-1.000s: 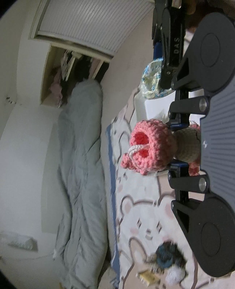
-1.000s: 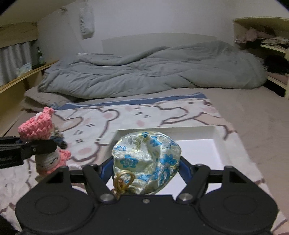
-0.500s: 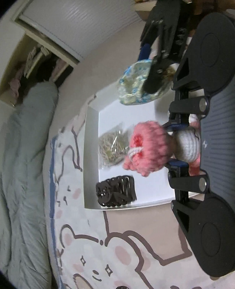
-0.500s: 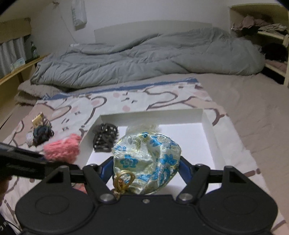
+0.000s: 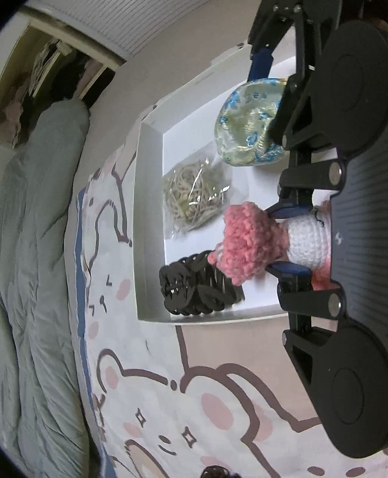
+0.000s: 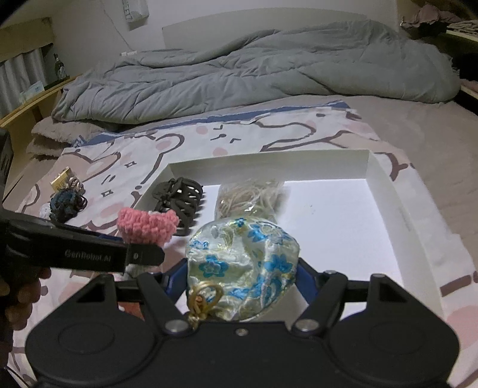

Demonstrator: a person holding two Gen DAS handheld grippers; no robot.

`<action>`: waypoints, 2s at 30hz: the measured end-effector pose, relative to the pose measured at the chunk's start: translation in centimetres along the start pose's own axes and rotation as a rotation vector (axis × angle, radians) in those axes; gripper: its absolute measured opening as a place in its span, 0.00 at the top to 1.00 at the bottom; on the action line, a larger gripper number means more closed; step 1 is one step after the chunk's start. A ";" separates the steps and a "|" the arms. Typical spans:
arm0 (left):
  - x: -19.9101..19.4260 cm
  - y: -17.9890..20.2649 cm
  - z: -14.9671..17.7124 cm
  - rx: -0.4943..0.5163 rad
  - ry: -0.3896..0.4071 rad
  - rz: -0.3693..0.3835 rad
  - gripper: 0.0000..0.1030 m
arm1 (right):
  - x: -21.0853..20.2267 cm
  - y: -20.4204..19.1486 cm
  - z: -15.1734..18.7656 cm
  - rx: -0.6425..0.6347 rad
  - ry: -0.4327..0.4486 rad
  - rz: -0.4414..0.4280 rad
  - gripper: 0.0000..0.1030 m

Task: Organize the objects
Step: 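Open both tools to set the doll and pouch in the box, then move both tools away from the box toward the items on the sheet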

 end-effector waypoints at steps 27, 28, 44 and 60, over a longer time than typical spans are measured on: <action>-2.5 -0.2 0.9 0.005 0.023 -0.026 0.45 | -0.1 -1.4 -0.1 -0.038 -0.010 0.066 0.15; -2.9 -0.1 0.9 0.008 0.028 -0.024 0.45 | -0.3 -1.4 0.0 -0.034 -0.010 0.070 0.15; -10.9 -0.9 2.4 0.031 0.123 -0.063 0.16 | -7.2 -3.2 -0.8 -0.033 0.041 0.121 0.16; -19.5 -6.1 4.1 -0.026 0.250 -0.181 0.00 | -11.9 -8.2 -2.4 -0.076 0.135 0.089 0.00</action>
Point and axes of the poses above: each gripper's, at about its wrist camera, not at the fingertips, and x roughly the way its jaws point, y to its right, z to its underside, the point moved 2 cm from there along x, roughly the way its jaws point, and after that the axes turned 5 degrees about -y, right-handed, at the moved point
